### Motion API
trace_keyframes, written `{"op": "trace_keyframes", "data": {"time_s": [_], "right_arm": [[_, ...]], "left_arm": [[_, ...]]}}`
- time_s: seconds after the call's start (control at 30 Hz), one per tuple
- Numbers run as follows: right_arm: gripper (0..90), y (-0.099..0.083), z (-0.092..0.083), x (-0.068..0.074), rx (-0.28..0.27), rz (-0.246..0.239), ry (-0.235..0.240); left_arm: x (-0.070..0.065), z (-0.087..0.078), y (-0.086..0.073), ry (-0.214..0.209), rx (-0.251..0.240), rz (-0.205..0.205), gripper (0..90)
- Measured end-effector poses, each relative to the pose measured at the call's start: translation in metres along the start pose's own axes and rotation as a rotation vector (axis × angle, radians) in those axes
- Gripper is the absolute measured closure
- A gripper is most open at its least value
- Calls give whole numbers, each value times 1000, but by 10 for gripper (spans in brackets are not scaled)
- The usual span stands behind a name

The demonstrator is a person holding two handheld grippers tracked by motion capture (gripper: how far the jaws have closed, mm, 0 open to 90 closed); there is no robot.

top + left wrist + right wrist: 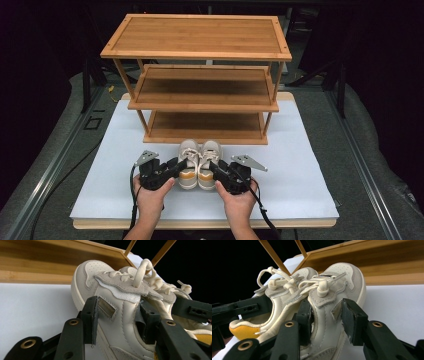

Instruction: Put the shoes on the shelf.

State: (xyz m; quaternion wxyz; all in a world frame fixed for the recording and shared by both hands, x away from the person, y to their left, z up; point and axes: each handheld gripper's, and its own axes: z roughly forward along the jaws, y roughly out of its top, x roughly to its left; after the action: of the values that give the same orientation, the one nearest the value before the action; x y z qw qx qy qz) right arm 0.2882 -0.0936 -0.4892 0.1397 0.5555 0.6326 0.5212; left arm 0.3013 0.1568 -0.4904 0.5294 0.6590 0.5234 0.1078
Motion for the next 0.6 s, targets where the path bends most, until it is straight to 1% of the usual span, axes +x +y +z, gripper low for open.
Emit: {"op": "trace_keyframes", "data": {"time_s": [0.03, 0.07, 0.1, 0.13, 0.2, 0.23, 0.4, 0.43, 0.47, 0.5, 0.53, 0.57, 0.6], "right_arm": [[611, 2, -1, 0, 3, -1, 4], [611, 3, -2, 1, 1, 0, -7], [611, 5, -4, 2, 14, -1, 5], [611, 6, -4, 3, -3, 2, -3], [610, 10, -8, 4, 8, -2, 4], [611, 11, -7, 5, -5, 0, -3], [610, 20, -10, 11, -12, -6, 0], [610, 21, -12, 11, -1, -7, 1], [610, 22, -11, 12, -8, -4, -5], [610, 24, -13, 12, 5, -9, 9], [610, 24, -12, 12, -17, -1, 8], [610, 25, -13, 13, -11, -1, 11], [610, 27, -13, 13, -17, 1, 12]], "left_arm": [[-1, -1, 2, 0, -2, 2, 572], [-2, -2, 3, 0, -4, 4, 572], [-3, -3, 5, -1, -4, 7, 572], [-4, -4, 6, -3, -7, 6, 573], [-6, -5, 9, -3, -8, 7, 572], [-6, -6, 11, -3, -8, 6, 573], [-8, -10, 18, -7, -13, 0, 573], [-9, -10, 20, -8, -15, -1, 573], [-9, -11, 21, -7, -13, 1, 573], [-10, -12, 24, -7, -14, 3, 573], [-11, -12, 25, -7, -14, 2, 573], [-11, -13, 26, -8, -14, 4, 573], [-12, -14, 28, -9, -15, 2, 573]]}}
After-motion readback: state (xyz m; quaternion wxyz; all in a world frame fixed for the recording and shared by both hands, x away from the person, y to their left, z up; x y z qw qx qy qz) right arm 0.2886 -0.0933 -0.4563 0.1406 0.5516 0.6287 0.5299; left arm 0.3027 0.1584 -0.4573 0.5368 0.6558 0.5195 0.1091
